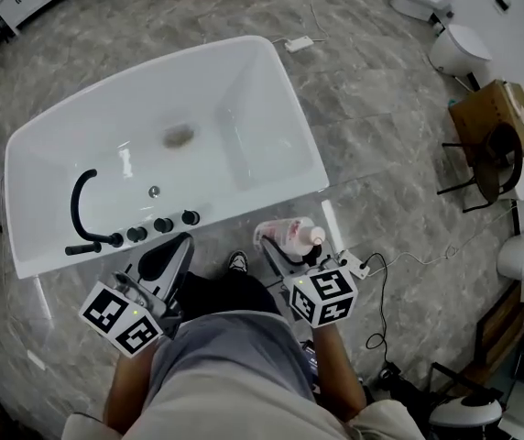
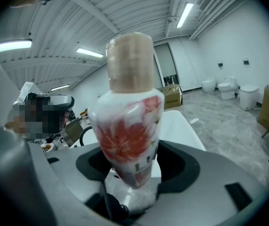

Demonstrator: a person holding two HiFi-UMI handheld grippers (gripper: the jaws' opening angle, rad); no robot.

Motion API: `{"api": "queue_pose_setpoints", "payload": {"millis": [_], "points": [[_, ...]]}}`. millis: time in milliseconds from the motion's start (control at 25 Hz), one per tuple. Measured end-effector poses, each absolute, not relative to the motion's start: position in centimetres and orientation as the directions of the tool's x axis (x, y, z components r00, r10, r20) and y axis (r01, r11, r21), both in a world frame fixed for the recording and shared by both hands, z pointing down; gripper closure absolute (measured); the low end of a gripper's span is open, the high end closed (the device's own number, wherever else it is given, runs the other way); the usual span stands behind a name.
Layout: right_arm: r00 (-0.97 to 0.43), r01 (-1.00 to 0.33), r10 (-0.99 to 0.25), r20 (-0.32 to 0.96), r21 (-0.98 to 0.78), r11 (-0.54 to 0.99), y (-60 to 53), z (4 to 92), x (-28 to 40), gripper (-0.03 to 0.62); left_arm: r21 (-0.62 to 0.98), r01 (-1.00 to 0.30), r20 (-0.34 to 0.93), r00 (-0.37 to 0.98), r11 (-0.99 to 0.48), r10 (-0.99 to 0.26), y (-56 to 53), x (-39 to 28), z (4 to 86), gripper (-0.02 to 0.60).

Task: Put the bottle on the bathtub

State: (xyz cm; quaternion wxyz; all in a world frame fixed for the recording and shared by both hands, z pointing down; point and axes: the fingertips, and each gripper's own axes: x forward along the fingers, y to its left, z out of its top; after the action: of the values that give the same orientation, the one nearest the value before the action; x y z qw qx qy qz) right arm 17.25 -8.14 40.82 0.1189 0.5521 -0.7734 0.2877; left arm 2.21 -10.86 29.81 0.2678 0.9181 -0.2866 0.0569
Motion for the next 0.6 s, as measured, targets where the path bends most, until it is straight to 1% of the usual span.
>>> {"api": "queue_pose_setpoints", "payload": {"millis": [200,320,600], "points": [[-0.388,-0.914,-0.759,0.523,-0.325,0.243,-9.8,42.7,17.1,0.326,0.432,-0.585,0.294,0.811,-0.686,-0.506,-11.4,2.0,30.7,0.574],[-0.394,-0.913,-0.746,0.536,-0.322,0.251,-10.6,43.6,16.9,0.326,0.443,-0.594,0.313,0.804,-0.672,-0.505,-11.4,1.6,31.6,0.574],[-0.37,-0.924,-0.739,0.563,-0.305,0.23,-12.3,45.5,16.5,0.326,0.467,-0.609,0.349,0.793,-0.641,-0.499,-12.1,-0.4,33.4,0.574]]}}
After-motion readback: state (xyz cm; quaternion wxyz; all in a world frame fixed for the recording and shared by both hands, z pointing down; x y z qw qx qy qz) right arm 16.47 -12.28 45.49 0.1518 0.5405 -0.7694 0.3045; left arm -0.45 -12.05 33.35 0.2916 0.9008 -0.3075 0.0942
